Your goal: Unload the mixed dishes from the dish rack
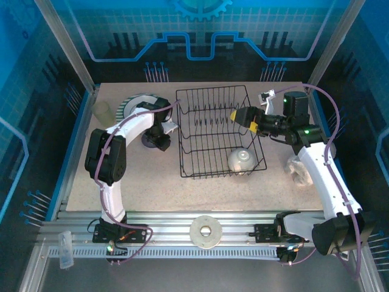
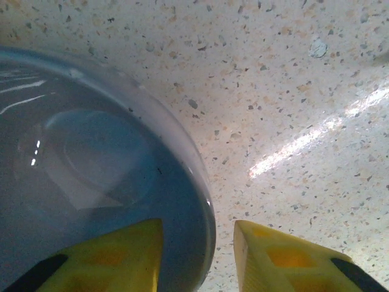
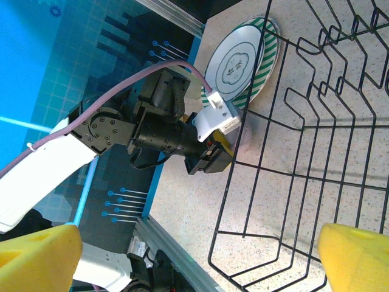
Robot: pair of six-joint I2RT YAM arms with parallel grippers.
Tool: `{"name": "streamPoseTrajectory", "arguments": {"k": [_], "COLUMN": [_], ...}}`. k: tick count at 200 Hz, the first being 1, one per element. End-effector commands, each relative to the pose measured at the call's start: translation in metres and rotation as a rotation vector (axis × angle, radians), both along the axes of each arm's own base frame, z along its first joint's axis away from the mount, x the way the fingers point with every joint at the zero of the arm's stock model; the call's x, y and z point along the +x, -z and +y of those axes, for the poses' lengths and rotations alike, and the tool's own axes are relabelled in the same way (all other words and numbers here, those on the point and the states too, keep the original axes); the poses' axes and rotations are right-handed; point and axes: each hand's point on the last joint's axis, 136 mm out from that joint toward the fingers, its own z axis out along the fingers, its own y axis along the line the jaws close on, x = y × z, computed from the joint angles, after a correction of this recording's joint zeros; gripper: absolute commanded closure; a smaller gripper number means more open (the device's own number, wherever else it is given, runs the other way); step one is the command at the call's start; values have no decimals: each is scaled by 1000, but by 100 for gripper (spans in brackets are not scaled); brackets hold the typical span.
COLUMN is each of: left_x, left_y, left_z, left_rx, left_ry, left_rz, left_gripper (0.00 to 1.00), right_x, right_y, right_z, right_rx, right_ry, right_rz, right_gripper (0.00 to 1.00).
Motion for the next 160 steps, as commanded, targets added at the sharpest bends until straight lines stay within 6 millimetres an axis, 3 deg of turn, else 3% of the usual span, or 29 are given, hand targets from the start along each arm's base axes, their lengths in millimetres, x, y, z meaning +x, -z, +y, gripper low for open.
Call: {"name": "streamPoseTrajectory", "arguments": {"k": [1, 16, 22, 25, 28, 68, 97, 130, 160], "left_x": [7, 5, 4, 3, 2, -7, -13, -11, -14], "left_y": [-32, -40, -43, -45, -47, -71, -87, -133, -179], "left_z": [-8, -10, -11, -11, -11, -7, 12, 40, 58], "left_rx": [-54, -79, -88, -91, -93, -101, -21, 37, -101], "left_ry": [-18, -26, -28, -30, -31, -45, -78, -227, -524], "left_rz": [-83, -106, -112, -115, -119, -169, -209, -433, -605], "left_gripper": [57, 34, 21, 4, 1, 1, 1, 1, 1], "right_x": [2, 2, 3, 3, 3, 8, 12, 13, 12], "right_y": [1, 3, 4, 4, 5, 16, 27, 43, 56], "right_z": [0, -1, -2, -2, -2, -4, -9, -17, -27], "right_rx": [-12, -19, -20, -21, -22, -38, -76, -140, -227], "right_ry": [0, 4, 6, 7, 8, 25, 57, 100, 162], "right_rz": [-8, -5, -2, -1, 0, 32, 66, 110, 142], "right_gripper": [0, 0, 0, 0, 0, 0, 0, 0, 0]}}
